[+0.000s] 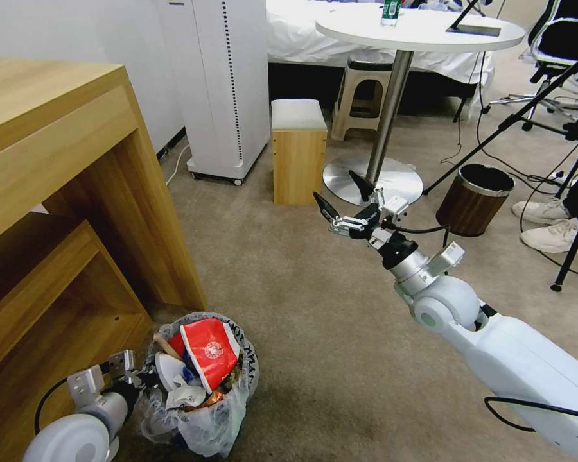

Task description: Pick up the trash bin and place the garbage on the floor into it.

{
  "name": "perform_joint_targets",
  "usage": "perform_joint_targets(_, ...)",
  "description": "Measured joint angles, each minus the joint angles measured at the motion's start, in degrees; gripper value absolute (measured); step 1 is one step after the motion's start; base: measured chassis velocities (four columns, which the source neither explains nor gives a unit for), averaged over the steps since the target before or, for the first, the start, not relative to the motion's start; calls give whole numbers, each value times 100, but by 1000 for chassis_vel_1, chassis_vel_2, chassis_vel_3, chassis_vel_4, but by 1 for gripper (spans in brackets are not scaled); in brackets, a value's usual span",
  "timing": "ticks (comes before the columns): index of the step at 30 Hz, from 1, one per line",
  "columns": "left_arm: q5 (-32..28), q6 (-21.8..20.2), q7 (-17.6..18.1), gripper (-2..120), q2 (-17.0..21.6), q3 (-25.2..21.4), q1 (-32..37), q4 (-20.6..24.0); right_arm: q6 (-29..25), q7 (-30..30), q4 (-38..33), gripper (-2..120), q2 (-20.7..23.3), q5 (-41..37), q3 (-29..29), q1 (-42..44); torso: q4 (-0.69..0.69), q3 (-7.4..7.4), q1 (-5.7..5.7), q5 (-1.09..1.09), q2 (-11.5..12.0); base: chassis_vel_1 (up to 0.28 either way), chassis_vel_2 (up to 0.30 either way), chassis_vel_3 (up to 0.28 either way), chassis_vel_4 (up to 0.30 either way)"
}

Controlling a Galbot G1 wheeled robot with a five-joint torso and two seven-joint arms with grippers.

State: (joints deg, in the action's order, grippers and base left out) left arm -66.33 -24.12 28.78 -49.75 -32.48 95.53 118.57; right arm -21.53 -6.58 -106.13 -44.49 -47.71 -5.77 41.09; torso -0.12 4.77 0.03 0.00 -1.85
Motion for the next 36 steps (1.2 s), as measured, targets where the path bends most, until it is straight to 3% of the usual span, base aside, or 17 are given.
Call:
perform_joint_targets(14, -151, -63, 131, 0, 22, -10, 41, -5, -45, -28, 71, 100, -105, 112, 10, 62, 0, 0, 0, 1, 0, 0, 0, 0, 0)
perform_joint_targets(17, -91, -46, 133, 9, -27, -19, 71, 40, -61, -54, 73, 100, -100, 140, 65, 121, -1, 0, 0, 0, 0, 0, 0, 0, 0)
perform_joint_targets(20, 150, 43, 120, 27, -139, -87, 174, 152, -87, -107, 69, 100, -112, 161, 194, 257, -1, 0, 0, 0, 0, 0, 0, 0, 0)
perform_joint_targets(30, 584, 176, 85, 58, -363, -314, 380, 524, -66, -26, -25, 100, -143, 185, 393, 436, -1, 0, 0, 0, 0, 0, 0, 0, 0)
perform_joint_targets(36, 1110, 335, -89, 79, -605, -660, 404, 732, 176, 757, -44, 100, -300, 327, 496, 463, 0, 0, 0, 0, 0, 0, 0, 0, 0)
